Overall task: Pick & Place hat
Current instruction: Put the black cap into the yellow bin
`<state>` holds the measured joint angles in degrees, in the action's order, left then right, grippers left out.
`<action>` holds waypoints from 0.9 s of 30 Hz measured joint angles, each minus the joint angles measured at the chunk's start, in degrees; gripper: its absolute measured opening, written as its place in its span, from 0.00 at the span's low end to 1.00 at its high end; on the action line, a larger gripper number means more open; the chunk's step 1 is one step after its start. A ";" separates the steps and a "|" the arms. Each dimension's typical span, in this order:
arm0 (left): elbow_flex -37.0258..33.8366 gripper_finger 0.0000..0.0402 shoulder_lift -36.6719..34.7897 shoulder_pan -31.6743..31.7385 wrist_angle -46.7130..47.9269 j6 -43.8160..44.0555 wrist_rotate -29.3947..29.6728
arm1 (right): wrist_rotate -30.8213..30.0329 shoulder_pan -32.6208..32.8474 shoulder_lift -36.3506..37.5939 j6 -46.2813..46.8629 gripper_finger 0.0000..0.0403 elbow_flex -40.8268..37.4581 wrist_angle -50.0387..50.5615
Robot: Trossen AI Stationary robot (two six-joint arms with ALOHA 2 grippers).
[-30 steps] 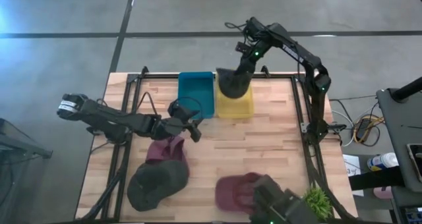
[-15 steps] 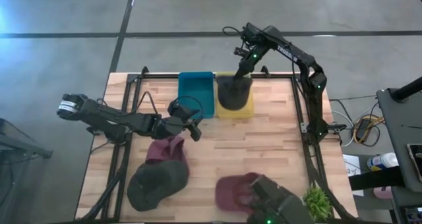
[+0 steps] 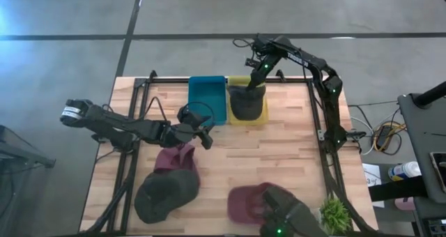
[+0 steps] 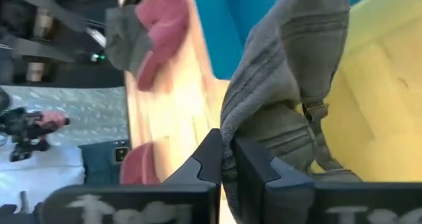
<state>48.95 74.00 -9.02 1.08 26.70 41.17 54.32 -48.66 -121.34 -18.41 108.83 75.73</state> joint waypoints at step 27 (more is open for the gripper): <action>-0.55 0.39 0.04 -0.02 1.85 1.02 -0.03 | -17.66 3.14 0.50 1.98 0.39 7.98 -9.57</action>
<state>48.40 74.04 -9.04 2.93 27.72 41.14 36.65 -45.52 -120.84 -16.44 116.81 66.17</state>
